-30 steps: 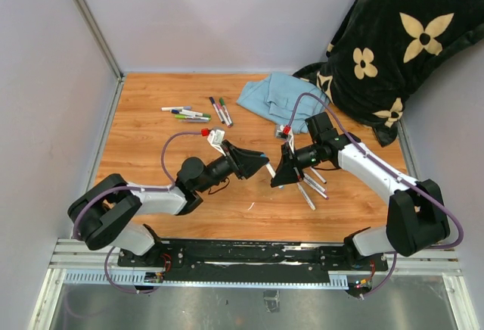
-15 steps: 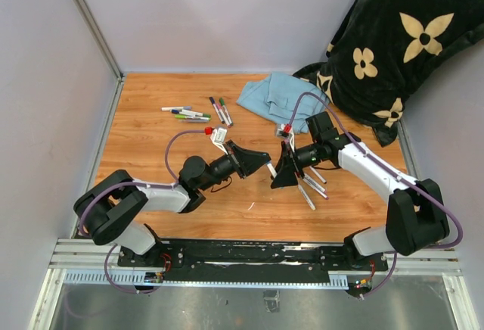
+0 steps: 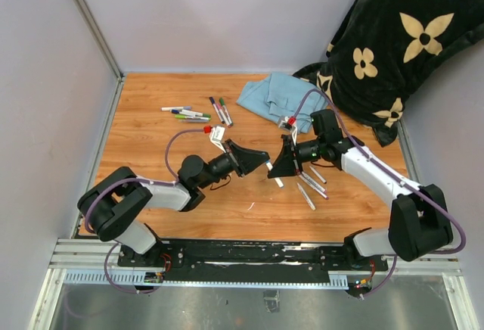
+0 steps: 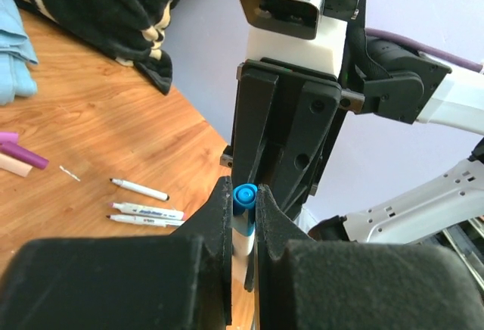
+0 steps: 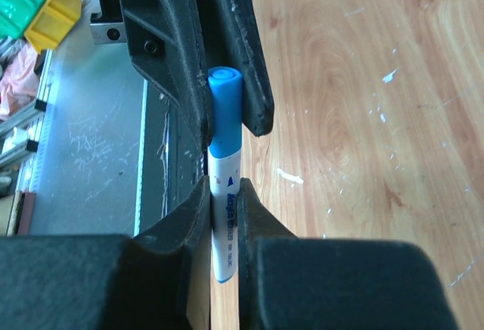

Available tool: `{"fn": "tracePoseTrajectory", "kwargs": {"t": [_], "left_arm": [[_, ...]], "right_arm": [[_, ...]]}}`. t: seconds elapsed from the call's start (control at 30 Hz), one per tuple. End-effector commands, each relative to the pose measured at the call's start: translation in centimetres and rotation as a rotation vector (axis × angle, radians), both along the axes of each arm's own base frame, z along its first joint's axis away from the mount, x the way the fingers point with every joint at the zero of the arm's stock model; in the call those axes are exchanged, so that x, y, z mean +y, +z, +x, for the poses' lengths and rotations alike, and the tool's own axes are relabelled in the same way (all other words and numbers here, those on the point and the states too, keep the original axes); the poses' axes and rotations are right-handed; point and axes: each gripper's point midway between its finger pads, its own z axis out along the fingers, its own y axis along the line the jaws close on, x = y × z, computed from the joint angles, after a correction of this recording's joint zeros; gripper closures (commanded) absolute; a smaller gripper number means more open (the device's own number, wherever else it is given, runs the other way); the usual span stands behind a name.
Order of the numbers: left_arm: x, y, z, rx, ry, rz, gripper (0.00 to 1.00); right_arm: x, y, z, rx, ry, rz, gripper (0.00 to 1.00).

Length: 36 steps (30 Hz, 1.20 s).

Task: Open the pen caps
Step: Open the pen cap from the pen, then place the pen at the center of the board.

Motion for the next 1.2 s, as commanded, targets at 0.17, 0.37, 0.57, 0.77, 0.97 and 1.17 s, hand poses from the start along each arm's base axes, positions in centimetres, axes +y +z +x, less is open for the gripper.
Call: {"fn": "tracePoseTrajectory", "kwargs": {"t": [0.17,0.37,0.57,0.77,0.97,1.17], "left_arm": [[7.6,9.4,10.2,-0.138,0.285,-0.165,1.0],[11.0,13.5,13.7,-0.157,0.403,-0.23,1.0],[10.9,7.7,12.1,-0.022,0.371,-0.067,1.0],[10.6,-1.4,9.2,0.232,0.364,0.04,1.0],[8.3,-5.6,7.8,0.375,0.38,0.121,1.0],[5.4,-9.0,7.6,0.506,0.401,0.183,1.0]], "right_arm": [[0.5,-0.3,-1.0,0.094,0.033,0.026,0.99],[0.5,-2.2,-0.5,0.101,-0.01,-0.055,0.99],[-4.0,-7.1,2.5,-0.017,-0.281,-0.423,0.97],[-7.4,-11.0,0.9,-0.02,-0.386,-0.663,0.94],[-8.1,-13.0,1.1,0.007,-0.423,-0.78,0.93],[-8.3,-14.7,0.7,0.103,-0.411,-0.867,0.9]]}}
